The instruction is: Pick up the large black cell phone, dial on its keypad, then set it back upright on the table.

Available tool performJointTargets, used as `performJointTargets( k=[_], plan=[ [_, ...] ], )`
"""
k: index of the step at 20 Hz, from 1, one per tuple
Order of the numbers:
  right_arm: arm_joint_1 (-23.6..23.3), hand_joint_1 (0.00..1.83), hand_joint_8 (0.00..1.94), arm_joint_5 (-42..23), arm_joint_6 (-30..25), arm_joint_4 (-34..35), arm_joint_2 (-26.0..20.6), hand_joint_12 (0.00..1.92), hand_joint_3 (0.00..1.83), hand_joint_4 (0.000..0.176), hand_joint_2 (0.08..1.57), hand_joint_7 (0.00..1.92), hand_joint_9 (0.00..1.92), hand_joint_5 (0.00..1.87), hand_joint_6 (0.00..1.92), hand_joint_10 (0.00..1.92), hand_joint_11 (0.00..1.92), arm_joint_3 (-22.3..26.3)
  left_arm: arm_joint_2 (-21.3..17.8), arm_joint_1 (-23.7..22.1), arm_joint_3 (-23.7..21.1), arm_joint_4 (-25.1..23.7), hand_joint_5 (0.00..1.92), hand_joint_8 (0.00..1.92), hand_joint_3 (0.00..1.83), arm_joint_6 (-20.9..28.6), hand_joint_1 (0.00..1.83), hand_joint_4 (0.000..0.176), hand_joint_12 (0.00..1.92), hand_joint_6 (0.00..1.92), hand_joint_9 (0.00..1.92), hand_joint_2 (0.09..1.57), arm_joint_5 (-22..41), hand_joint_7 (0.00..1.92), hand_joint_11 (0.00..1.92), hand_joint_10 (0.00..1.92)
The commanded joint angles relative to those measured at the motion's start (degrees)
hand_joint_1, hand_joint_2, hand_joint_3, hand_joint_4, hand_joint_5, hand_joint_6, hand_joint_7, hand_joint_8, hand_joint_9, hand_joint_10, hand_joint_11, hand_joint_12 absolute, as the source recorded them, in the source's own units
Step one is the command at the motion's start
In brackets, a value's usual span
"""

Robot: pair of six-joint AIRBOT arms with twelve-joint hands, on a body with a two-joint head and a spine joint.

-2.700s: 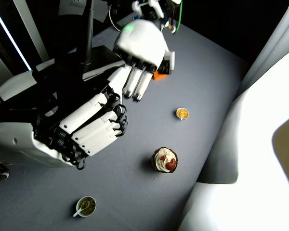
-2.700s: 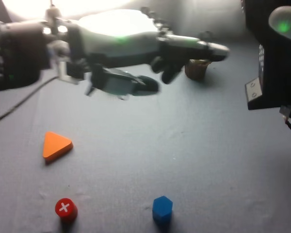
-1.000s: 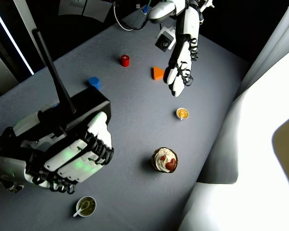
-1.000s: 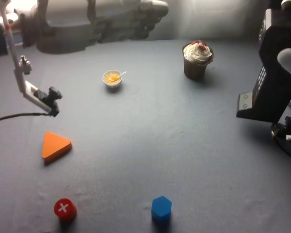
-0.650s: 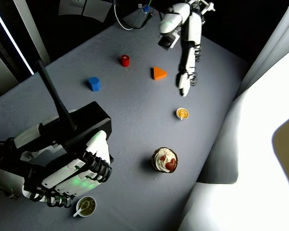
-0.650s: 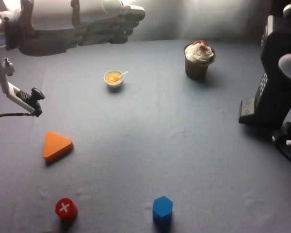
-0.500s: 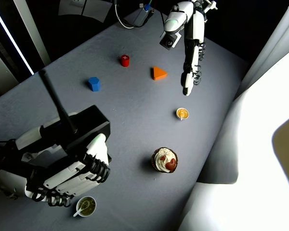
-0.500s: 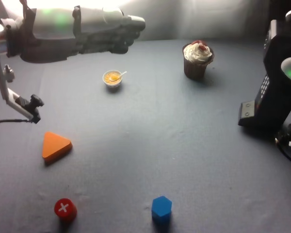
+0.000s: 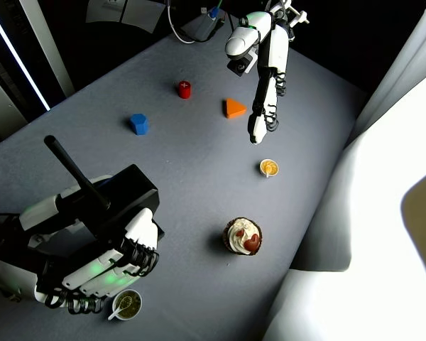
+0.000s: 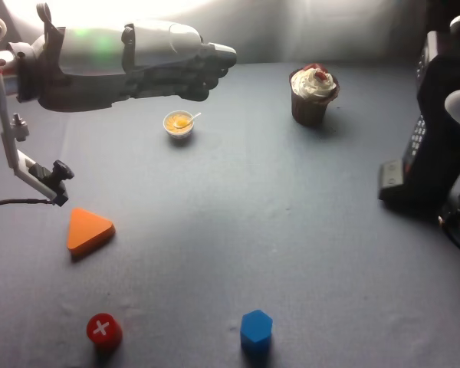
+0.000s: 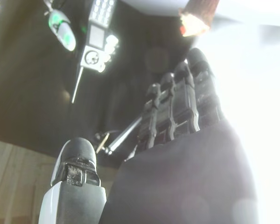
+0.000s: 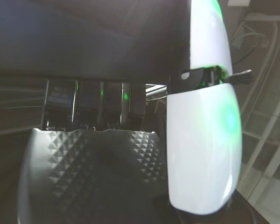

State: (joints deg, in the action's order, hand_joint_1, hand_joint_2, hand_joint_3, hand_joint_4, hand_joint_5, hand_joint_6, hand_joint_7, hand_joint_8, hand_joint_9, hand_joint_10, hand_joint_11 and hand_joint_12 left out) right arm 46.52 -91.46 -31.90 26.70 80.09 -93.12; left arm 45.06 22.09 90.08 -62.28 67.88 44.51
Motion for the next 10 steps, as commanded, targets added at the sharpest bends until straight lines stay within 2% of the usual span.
performJointTargets(
  k=[1,2,3,4,5,6,7,8,9,10],
  plan=[
    [-0.14,1.48,1.12,-6.91,-1.52,0.61,-0.61,1.60,0.00,0.000,1.16,0.78,0.81,0.86,0.97,1.27,0.77,-0.69,-0.37,-0.89,0.29,3.97,0.13,0.00,0.00,0.54,0.00,0.000,0.40,0.00,0.11,1.21,3.23,0.12,0.00,0.00],
    [-0.14,1.48,1.16,-6.54,-1.66,0.61,-0.60,1.58,0.00,0.000,1.16,0.75,0.79,0.86,0.97,1.29,0.80,-0.87,-0.35,-0.83,0.40,3.98,0.12,0.00,0.00,0.54,0.00,0.000,0.37,0.00,0.09,1.21,3.23,0.11,0.00,0.00],
    [-0.14,1.40,1.11,-6.15,-1.94,0.58,-0.60,1.25,0.00,0.000,1.13,0.86,0.92,0.99,0.83,1.25,0.91,-0.96,-0.33,-0.63,0.46,4.12,0.12,0.00,0.00,0.55,0.00,0.003,0.38,0.00,0.09,1.20,3.21,0.10,0.00,0.00],
    [-0.14,1.39,1.06,-6.06,-2.05,0.51,-0.60,1.10,0.00,0.000,1.10,0.91,0.97,1.03,0.77,1.21,0.99,-1.00,-0.33,-0.50,0.46,4.13,0.12,0.00,0.00,0.55,0.00,0.005,0.36,0.00,0.09,1.20,3.21,0.10,0.00,0.00],
    [-0.14,1.46,1.09,-6.05,-2.10,0.41,-0.60,1.44,0.01,0.000,1.13,0.81,0.86,0.90,0.91,1.23,0.87,-1.10,-0.36,-0.27,0.42,4.18,0.13,0.00,0.00,0.55,0.00,0.006,0.38,0.00,0.09,1.20,3.24,0.10,0.00,0.00],
    [-0.14,1.40,1.04,-6.05,-2.10,0.40,-0.51,1.21,0.00,0.000,1.11,0.89,0.95,1.04,0.75,1.22,0.95,-1.16,-0.36,-0.08,0.39,4.22,0.14,0.01,0.00,0.55,0.00,0.001,0.39,0.01,0.10,1.20,3.24,0.12,0.00,0.01],
    [-0.14,1.39,0.99,-6.05,-2.10,0.41,-0.28,1.09,0.00,0.000,1.09,0.93,1.00,1.09,0.69,1.17,1.00,-1.24,-0.37,0.04,0.36,4.26,0.14,0.01,0.00,0.55,0.00,0.000,0.39,0.01,0.10,1.20,3.24,0.12,0.00,0.01],
    [-0.15,1.46,1.08,-6.05,-2.09,0.41,-0.03,1.45,0.00,0.000,1.13,0.82,0.86,0.93,0.87,1.22,0.86,-1.31,-0.38,0.07,0.38,4.26,0.12,0.00,0.00,0.55,0.00,0.000,0.36,0.00,0.10,1.20,3.24,0.11,0.00,0.00],
    [-0.18,1.48,1.15,-6.05,-2.09,0.40,0.16,1.54,0.00,0.000,1.15,0.76,0.80,0.86,0.97,1.27,0.82,-1.35,-0.38,0.07,0.43,4.26,0.13,0.00,0.00,0.55,0.00,0.000,0.40,0.00,0.10,1.20,3.24,0.11,0.00,0.00],
    [-0.27,1.48,1.19,-6.05,-2.09,0.31,0.30,1.57,0.00,0.000,1.16,0.74,0.79,0.85,0.97,1.29,0.81,-1.37,-0.40,0.06,0.50,4.25,0.13,0.01,0.00,0.55,0.00,0.001,0.41,0.01,0.11,1.20,3.24,0.12,0.00,0.01]
  ],
)
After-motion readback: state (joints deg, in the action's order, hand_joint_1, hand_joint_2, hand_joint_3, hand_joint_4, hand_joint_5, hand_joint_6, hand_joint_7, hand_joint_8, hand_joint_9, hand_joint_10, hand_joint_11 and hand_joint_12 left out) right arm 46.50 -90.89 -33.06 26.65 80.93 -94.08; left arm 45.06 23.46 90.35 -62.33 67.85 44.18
